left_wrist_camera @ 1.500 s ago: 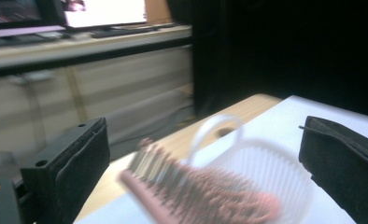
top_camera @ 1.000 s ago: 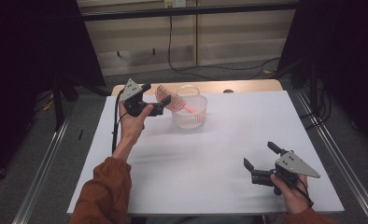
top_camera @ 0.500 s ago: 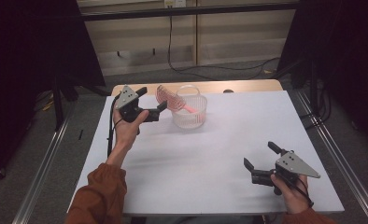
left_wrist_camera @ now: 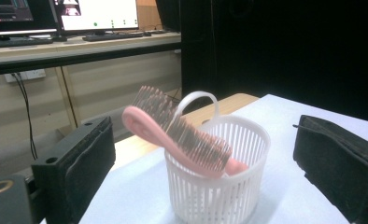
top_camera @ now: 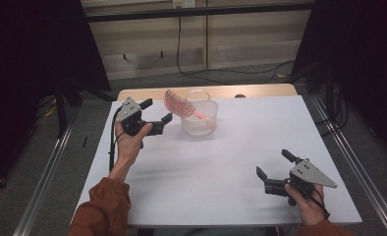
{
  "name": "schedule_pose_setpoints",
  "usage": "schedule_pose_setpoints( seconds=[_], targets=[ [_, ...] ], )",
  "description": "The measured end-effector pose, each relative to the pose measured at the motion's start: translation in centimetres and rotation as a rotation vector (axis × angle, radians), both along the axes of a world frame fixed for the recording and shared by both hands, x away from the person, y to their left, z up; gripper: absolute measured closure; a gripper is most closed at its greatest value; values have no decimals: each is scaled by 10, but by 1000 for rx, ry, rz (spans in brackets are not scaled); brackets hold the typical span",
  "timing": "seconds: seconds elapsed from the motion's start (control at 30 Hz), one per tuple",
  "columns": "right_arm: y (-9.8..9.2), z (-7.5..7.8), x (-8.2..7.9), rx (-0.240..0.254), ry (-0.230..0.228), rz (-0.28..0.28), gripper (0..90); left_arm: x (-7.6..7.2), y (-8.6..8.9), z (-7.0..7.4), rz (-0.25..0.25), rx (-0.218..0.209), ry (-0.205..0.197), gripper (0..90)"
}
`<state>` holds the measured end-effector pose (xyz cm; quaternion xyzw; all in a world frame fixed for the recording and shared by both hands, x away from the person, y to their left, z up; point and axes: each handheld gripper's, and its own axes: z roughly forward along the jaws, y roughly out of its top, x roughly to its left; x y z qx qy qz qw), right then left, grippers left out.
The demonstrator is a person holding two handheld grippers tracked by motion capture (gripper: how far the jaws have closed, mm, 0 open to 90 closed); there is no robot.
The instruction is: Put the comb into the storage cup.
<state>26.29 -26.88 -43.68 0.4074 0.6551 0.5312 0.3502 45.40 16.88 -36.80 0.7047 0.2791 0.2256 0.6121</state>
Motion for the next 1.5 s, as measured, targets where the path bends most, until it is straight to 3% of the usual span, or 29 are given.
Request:
schedule_pose_setpoints(
  seconds=[0.43, 0.5, 0.53, 0.6, 0.67, 0.77, 1.0, 1.17, 1.5],
  targets=[
    [0, 0, 0, 2, -4, 2, 0, -8, 12, -9, 22, -6, 35, 21],
    [0, 0, 0, 1, -4, 0, 0, -9, 13, -8, 19, 6, 25, 20],
    [0, 0, 0, 1, -4, -1, 0, -11, 13, -9, 25, -5, 17, 20],
    [0, 0, 0, 1, -5, 0, 0, -12, 14, -12, 10, -58, 46, 21],
    [0, 0, 0, 1, -4, -1, 0, -14, 15, -15, 25, -29, 34, 21],
    [0, 0, 0, 2, -5, 1, 0, -16, 16, -18, 10, -16, 54, 21],
    [0, 0, 0, -1, -4, 0, 0, -30, 22, -22, 33, 19, 3, 33],
    [0, 0, 0, 0, -5, 2, 0, -37, 29, -24, 68, 7, -22, 28],
    [0, 0, 1, 1, -7, -6, 0, -50, 33, -29, 79, 14, -12, 23]
  ],
)
